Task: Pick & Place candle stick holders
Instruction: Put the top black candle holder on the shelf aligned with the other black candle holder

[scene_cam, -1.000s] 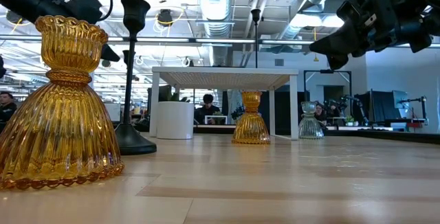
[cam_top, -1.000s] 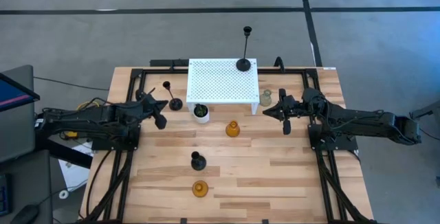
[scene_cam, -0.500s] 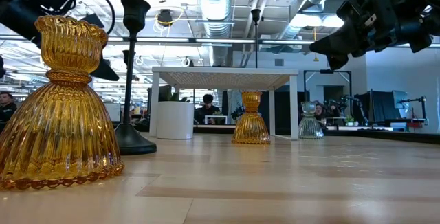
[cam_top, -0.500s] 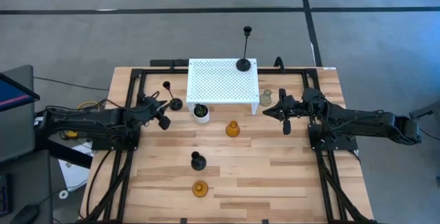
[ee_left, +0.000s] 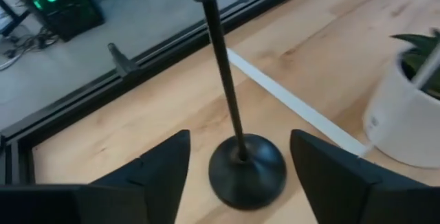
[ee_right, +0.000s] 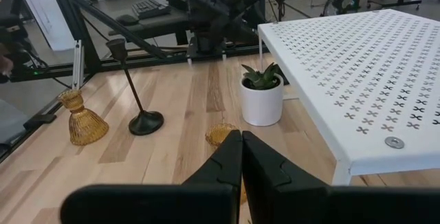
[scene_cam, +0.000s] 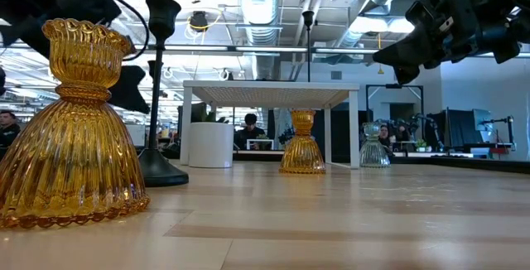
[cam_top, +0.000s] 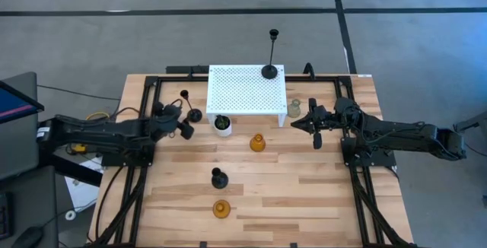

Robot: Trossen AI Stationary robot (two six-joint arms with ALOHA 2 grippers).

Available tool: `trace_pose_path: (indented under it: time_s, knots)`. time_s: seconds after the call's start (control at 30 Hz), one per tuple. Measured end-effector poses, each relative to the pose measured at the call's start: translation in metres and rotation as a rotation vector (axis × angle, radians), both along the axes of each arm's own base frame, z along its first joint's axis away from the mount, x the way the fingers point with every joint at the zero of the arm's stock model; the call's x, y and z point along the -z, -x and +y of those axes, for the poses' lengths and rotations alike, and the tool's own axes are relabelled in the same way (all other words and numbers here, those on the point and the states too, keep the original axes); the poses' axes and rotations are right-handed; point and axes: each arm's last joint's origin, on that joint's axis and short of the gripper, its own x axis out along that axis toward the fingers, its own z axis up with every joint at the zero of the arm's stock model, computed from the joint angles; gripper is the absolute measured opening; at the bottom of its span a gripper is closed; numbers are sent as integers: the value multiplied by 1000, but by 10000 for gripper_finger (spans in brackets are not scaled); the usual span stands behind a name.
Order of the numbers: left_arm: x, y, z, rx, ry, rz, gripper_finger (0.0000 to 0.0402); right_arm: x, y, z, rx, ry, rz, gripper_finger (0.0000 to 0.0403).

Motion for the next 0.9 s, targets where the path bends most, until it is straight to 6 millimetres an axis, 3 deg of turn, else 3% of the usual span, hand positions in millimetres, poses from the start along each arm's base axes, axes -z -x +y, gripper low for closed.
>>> trace_pose_path:
  time_s: [0.33,0.9]
  knots:
    - [10,-16,11,-67,15,28,299,0,0,0,0,-2,4,0]
    - [23,-28,28,-168,37,26,315,3,1,0,0,-11,27,0]
